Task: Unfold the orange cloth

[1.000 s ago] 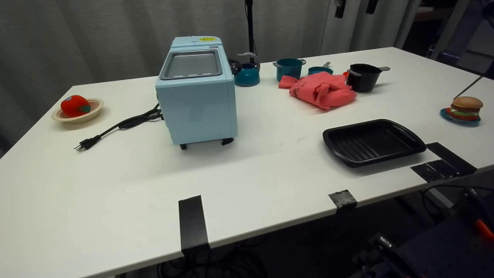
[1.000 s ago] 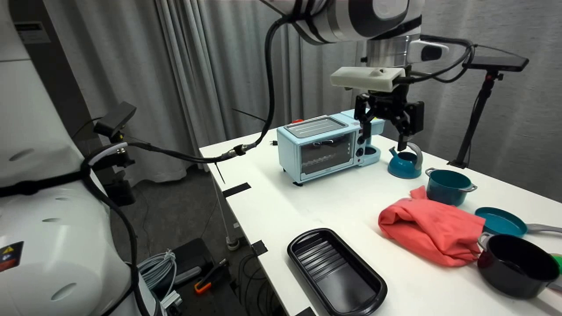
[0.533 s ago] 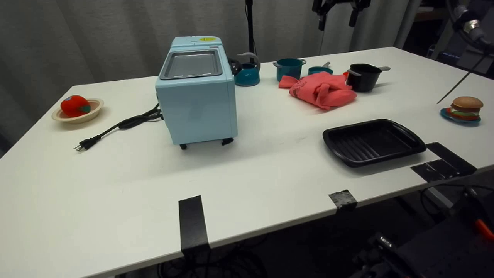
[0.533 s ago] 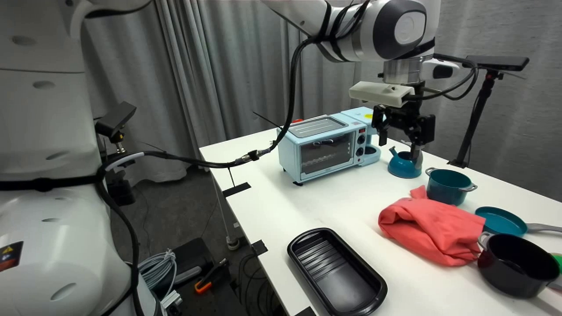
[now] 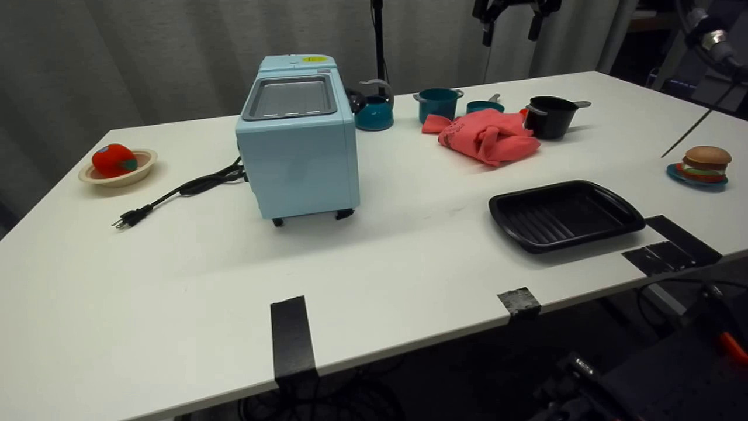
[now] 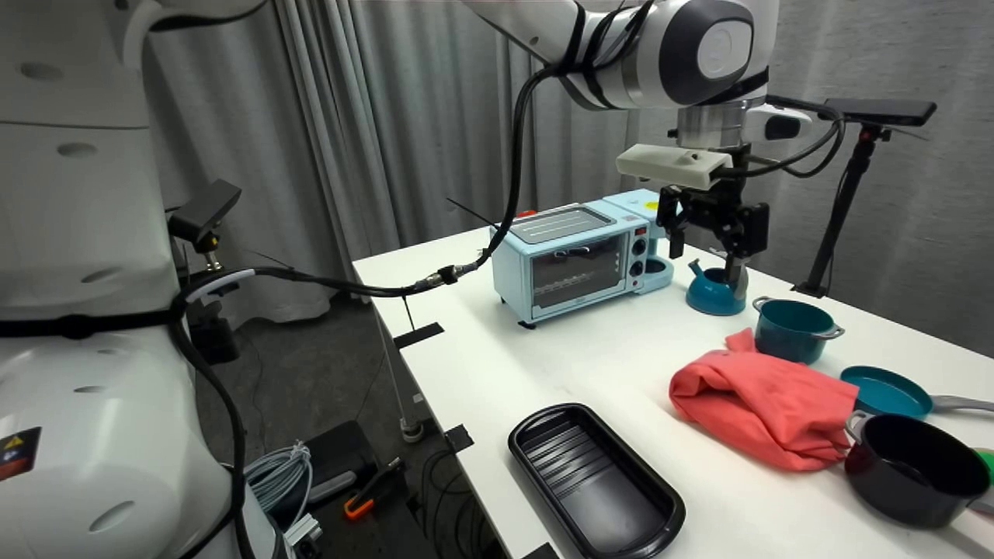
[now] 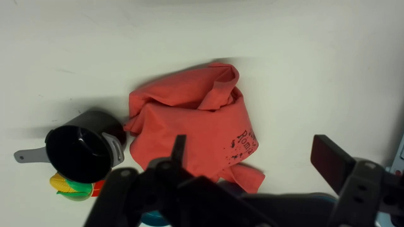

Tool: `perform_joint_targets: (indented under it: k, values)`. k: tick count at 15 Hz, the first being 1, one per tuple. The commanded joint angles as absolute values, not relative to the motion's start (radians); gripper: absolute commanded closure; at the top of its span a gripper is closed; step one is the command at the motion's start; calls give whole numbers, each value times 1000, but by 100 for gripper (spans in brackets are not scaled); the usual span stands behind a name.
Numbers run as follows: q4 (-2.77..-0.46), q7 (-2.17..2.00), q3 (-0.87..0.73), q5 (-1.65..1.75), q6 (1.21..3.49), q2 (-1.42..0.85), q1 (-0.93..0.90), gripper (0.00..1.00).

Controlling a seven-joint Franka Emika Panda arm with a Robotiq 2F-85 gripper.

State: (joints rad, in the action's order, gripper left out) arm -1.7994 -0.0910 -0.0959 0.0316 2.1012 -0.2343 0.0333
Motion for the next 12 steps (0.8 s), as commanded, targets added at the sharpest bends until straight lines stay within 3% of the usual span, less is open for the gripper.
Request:
perform_joint_targets:
  k: [1,12]
  values:
    - [-1730,-136,-104,21,2073,-318,59,0]
    - [-1435,-322,-116,-148,2003,-699,142,0]
